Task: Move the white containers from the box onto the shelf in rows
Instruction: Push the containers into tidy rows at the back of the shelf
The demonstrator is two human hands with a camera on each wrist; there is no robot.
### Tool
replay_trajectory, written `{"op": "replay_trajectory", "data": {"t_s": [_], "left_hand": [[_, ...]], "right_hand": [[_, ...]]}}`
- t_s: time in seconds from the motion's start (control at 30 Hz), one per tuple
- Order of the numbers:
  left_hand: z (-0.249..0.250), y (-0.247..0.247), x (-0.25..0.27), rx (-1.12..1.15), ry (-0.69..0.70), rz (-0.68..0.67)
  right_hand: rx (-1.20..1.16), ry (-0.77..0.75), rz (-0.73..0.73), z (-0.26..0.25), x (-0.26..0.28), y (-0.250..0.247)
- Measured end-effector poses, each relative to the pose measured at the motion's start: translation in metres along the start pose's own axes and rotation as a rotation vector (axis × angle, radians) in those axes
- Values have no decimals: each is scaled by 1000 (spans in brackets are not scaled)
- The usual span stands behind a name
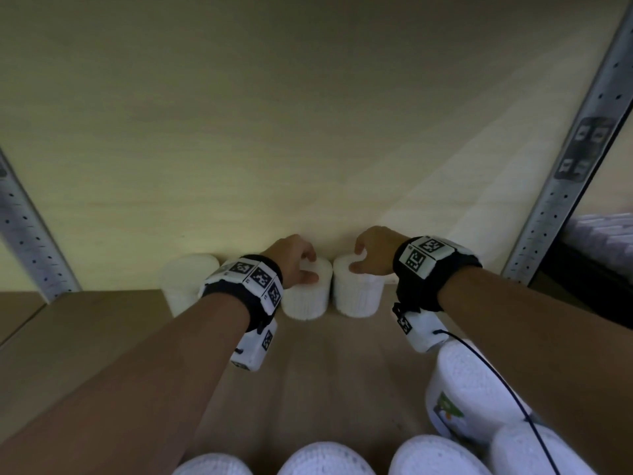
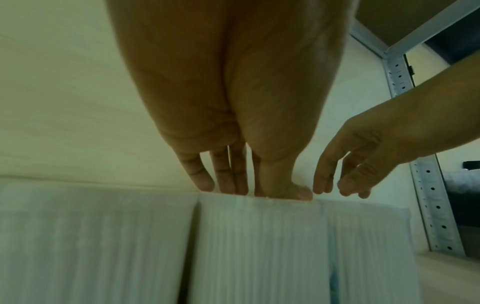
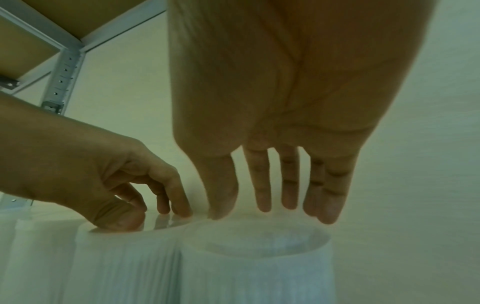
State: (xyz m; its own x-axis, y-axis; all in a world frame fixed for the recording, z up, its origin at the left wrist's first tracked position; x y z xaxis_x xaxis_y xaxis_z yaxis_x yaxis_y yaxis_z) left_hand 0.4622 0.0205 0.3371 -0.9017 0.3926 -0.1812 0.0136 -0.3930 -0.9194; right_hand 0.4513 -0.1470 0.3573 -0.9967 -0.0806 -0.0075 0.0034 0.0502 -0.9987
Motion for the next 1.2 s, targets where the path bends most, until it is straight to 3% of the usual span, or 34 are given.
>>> {"op": "replay_trajectory", "data": {"t_s": [0.43,0.67,0.9,1.03,1.2], "left_hand": [[0,1,1,-7,7,1],[1,2,1,-25,13,5],[1,3,2,-21,16,22],[1,4,2,-31,17,14],[1,4,1,-27,17,11]], "right_hand": [[106,-8,-54,-8,-3,8],[51,-22,-119,-3,-5,8],[29,43,18,-2,-6,-7],[71,68,-91,-2,-4,3],[89,69,-87,-4,-4,8]]}}
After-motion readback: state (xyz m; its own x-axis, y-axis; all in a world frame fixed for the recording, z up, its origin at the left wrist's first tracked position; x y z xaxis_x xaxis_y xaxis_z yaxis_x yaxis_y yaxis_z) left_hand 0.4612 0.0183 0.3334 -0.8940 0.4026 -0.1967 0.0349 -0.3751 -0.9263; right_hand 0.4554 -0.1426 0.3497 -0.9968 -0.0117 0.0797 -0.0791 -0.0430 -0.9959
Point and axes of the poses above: each hand's wrist, its own x-axis away from the middle knuckle, its own y-axis out of the palm, z = x × y, the point moved 4 cm from there along -x, towards the middle knuckle, and after that the axes turned 10 degrees about z, right-handed, at the moved point
